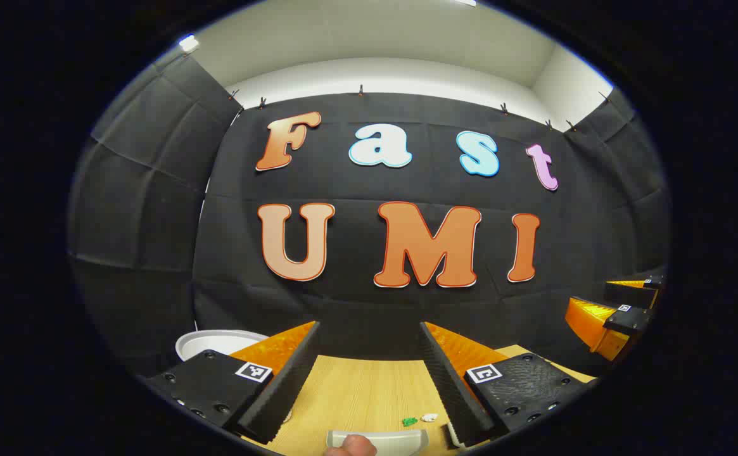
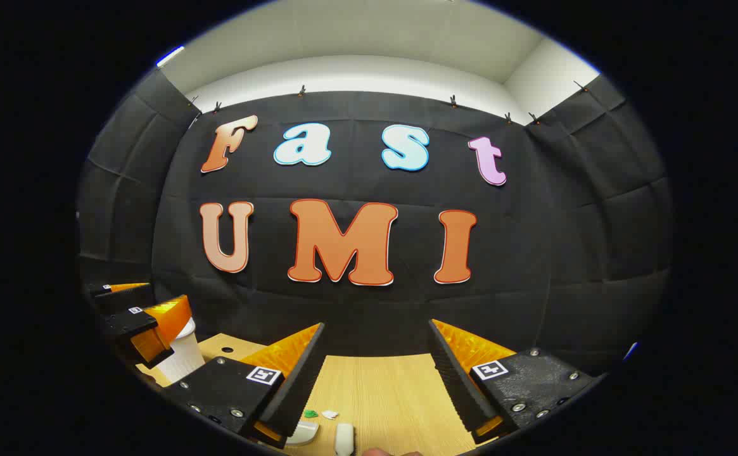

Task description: Pick up the small broom and dustpan from the desktop, sweep the trash into the dustpan with the broom, and then empty the trash into the garbage bin.

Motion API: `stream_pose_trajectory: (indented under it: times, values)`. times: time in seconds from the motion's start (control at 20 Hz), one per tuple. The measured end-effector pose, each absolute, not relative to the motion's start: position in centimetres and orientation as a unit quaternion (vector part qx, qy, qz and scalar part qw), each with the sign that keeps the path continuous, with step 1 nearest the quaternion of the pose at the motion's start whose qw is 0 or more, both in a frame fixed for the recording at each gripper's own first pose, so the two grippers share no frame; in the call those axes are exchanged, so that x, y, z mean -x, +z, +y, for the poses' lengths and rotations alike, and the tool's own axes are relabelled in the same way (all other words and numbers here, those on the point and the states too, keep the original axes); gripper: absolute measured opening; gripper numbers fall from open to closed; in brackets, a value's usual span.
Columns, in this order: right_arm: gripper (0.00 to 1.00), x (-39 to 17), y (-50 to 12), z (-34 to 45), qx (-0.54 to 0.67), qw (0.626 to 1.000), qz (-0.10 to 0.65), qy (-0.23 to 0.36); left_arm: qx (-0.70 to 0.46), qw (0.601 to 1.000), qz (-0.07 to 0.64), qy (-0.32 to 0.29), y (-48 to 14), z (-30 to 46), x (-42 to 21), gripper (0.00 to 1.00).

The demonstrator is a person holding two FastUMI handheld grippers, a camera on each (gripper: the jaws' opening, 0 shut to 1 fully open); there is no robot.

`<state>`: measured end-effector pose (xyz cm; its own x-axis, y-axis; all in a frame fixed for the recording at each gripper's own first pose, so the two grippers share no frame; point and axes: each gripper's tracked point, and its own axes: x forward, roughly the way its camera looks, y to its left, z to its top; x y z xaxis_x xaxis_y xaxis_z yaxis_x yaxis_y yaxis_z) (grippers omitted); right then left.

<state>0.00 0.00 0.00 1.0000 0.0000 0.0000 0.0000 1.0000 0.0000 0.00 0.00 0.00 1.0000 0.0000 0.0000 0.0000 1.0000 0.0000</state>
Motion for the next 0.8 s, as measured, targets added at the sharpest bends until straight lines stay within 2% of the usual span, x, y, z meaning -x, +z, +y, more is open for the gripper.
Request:
stream_pose_trajectory:
  times: [0.5, 0.8]
  values:
    - [0.94, -0.1, 0.0, 1.8, -0.007, 1.0, -0.006, 0.022, -0.016, 0.999, 0.009, -0.026, -0.4, -2.6, -0.8, 0.95]
    - [0.93, -0.2, -0.4, 0.3, -0.006, 1.0, 0.0, 0.008, -0.008, 1.0, 0.003, -0.005, -0.3, -1.3, -0.5, 0.96]
